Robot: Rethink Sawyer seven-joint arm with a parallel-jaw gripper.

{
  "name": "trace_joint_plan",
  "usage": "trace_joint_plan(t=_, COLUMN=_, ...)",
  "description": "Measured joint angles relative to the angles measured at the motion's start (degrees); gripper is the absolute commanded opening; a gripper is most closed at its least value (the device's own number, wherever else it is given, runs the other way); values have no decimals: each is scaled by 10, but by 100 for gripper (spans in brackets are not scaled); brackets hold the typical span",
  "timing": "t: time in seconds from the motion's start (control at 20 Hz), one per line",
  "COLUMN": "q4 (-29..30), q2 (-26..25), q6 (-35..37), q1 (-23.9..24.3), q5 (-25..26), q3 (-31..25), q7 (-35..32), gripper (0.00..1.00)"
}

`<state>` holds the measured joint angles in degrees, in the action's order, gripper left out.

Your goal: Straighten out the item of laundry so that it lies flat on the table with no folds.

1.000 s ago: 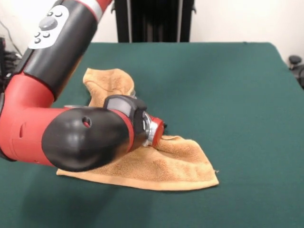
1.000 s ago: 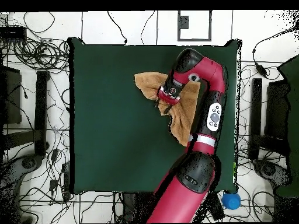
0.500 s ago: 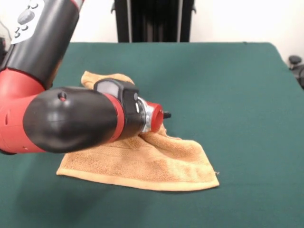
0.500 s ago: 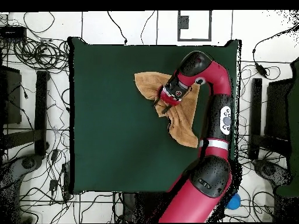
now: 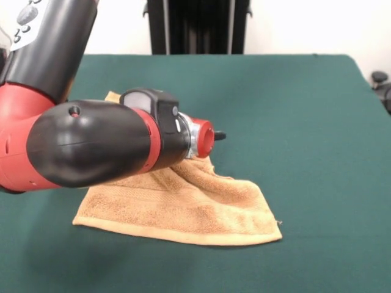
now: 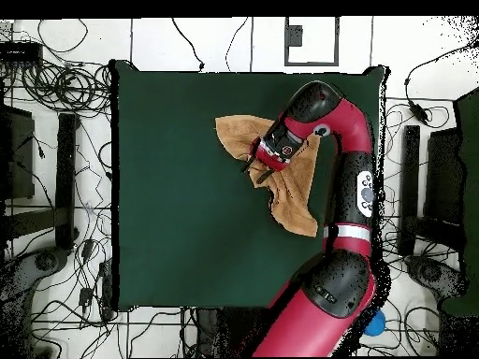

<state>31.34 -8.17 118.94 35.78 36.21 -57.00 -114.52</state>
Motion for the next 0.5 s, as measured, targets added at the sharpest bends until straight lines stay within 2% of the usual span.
trace_joint_plan(t=0.3, q4=1, q2=0, q6=-2, q1=-7, q5=-25, q3=28, q7=0, gripper=100)
trace_joint_plan(t=0.5, q4=-10, q2=-4, q6=-27, q1=-19, q5=-12, q3=43, q7=0, gripper=100)
